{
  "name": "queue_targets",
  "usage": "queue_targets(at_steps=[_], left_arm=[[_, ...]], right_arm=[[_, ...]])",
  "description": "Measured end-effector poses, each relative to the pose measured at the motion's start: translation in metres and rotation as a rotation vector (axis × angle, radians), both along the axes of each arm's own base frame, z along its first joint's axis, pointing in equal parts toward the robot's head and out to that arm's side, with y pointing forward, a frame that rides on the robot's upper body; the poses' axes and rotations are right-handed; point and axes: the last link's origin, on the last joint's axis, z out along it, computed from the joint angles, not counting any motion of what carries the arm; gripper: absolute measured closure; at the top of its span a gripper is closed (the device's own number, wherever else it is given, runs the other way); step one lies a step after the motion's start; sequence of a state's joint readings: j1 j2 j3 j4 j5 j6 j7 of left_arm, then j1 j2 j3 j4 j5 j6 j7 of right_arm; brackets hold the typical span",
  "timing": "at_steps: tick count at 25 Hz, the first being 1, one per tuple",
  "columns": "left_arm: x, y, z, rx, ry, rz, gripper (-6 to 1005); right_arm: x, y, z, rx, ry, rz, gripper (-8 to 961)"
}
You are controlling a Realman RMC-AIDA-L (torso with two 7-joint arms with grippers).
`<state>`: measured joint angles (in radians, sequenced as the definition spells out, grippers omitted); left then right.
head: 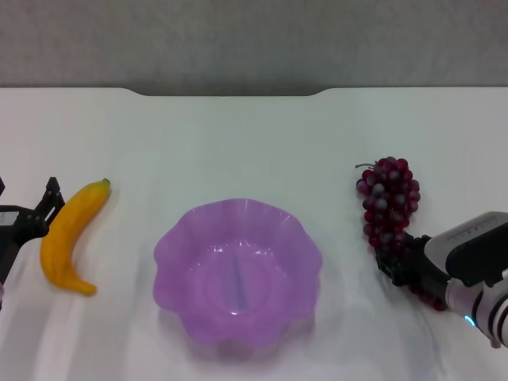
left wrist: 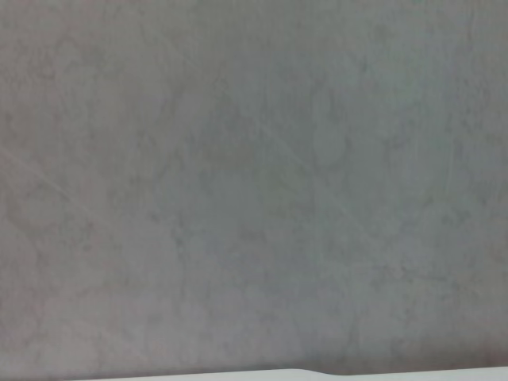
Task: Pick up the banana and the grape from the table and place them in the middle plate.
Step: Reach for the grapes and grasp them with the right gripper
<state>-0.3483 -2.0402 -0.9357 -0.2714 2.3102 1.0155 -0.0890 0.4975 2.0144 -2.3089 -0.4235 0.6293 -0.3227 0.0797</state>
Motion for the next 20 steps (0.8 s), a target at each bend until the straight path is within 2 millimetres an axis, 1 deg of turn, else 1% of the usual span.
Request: queue_targets(at_steps=[4, 15, 20], left_arm=[[0.000, 0.000, 0.000, 0.000, 0.000, 0.001, 105], [-0.001, -0.001, 0.000, 0.000, 0.002, 0.004, 105], [-0.002, -0.002, 0.000, -0.001, 0.003, 0.006, 105]], right_arm=[[0.000, 0.001, 0.001, 0.003, 0.002, 0.000, 423], [0.002, 0.007, 0.011, 0.057, 0.030, -0.028, 503], [0.003, 0.008, 0.012, 0.060, 0.031, -0.029, 546]])
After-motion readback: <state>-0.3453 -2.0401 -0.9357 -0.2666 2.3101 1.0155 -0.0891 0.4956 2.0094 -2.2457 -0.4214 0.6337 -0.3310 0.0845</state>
